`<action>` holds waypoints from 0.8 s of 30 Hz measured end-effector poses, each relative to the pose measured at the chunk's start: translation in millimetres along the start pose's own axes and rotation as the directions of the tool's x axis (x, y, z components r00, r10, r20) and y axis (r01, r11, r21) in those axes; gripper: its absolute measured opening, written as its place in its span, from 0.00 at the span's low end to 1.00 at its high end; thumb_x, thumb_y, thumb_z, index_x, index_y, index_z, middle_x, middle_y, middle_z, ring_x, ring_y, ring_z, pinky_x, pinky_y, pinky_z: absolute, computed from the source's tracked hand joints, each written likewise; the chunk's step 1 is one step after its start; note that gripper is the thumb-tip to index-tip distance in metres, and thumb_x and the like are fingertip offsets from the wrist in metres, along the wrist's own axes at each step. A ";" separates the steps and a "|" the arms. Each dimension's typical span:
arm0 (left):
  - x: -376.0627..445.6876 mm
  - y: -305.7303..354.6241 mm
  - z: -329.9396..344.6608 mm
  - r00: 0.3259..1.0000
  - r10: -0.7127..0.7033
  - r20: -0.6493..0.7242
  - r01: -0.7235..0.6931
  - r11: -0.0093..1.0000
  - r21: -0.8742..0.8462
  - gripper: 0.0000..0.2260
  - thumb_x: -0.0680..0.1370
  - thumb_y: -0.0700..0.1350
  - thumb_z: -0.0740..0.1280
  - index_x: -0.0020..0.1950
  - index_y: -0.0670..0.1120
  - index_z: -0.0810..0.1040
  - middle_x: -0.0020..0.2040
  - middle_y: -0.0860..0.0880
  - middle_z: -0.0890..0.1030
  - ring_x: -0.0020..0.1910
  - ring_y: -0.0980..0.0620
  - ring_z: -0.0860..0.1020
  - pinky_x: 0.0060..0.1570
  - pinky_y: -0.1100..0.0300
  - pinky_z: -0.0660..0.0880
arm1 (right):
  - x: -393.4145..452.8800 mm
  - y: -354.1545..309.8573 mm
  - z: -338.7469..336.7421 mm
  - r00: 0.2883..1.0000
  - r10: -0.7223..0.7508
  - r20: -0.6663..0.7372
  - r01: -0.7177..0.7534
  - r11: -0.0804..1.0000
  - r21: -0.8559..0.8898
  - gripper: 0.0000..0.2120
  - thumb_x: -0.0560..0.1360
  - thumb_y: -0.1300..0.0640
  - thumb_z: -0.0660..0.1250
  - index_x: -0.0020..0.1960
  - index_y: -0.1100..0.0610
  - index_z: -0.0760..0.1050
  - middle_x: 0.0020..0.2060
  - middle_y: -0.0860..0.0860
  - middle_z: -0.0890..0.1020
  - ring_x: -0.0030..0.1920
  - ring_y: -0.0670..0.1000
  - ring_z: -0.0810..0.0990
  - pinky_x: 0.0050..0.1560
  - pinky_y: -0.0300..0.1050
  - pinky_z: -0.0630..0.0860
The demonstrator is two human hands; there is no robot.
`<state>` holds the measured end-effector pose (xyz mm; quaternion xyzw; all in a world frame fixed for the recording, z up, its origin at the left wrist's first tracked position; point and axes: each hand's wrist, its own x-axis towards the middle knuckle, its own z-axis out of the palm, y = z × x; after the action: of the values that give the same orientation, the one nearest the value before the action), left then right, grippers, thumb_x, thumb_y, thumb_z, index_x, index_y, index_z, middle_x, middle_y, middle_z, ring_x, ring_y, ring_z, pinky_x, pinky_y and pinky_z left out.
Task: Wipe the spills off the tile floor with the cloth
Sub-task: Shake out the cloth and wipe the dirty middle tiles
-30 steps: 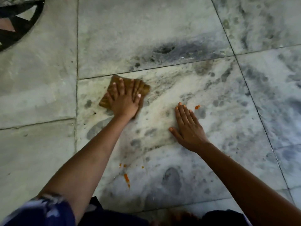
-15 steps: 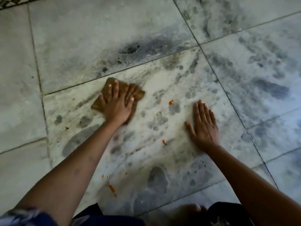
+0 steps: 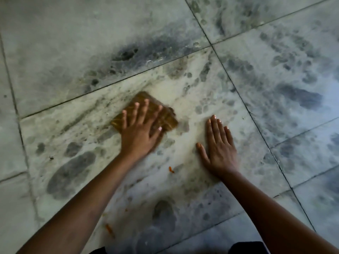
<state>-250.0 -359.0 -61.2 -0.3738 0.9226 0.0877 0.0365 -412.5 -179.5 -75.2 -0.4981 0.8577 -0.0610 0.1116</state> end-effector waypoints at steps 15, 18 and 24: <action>-29.7 -8.1 0.2 1.000 0.009 -0.001 -0.009 0.999 0.043 0.27 0.76 0.61 0.50 0.75 0.58 0.54 0.76 0.47 0.60 0.74 0.43 0.59 0.70 0.45 0.48 | 3.1 -1.8 -2.5 1.000 -0.013 0.006 0.013 1.000 0.014 0.35 0.75 0.42 0.48 0.75 0.63 0.53 0.74 0.59 0.56 0.74 0.54 0.53 0.72 0.48 0.45; 20.9 -18.7 -11.9 0.983 -0.177 0.044 0.176 0.984 0.026 0.26 0.78 0.62 0.47 0.75 0.59 0.48 0.78 0.47 0.50 0.77 0.46 0.49 0.72 0.45 0.42 | 3.1 -1.5 -1.9 1.000 -0.022 0.010 0.021 1.000 0.021 0.35 0.75 0.42 0.48 0.75 0.62 0.51 0.75 0.58 0.53 0.74 0.52 0.50 0.73 0.47 0.44; 54.6 45.6 -7.6 0.996 0.017 0.088 -0.020 0.999 0.033 0.25 0.79 0.60 0.50 0.75 0.60 0.46 0.78 0.48 0.45 0.77 0.47 0.45 0.72 0.44 0.38 | 4.5 -1.6 -4.1 1.000 -0.016 0.011 0.016 1.000 0.022 0.35 0.75 0.42 0.48 0.75 0.63 0.54 0.74 0.58 0.55 0.74 0.53 0.52 0.72 0.48 0.44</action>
<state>-321.0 -365.7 -54.8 -0.3604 0.9249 0.0885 0.0825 -414.3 -184.2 -71.5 -0.5041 0.8523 -0.0688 0.1213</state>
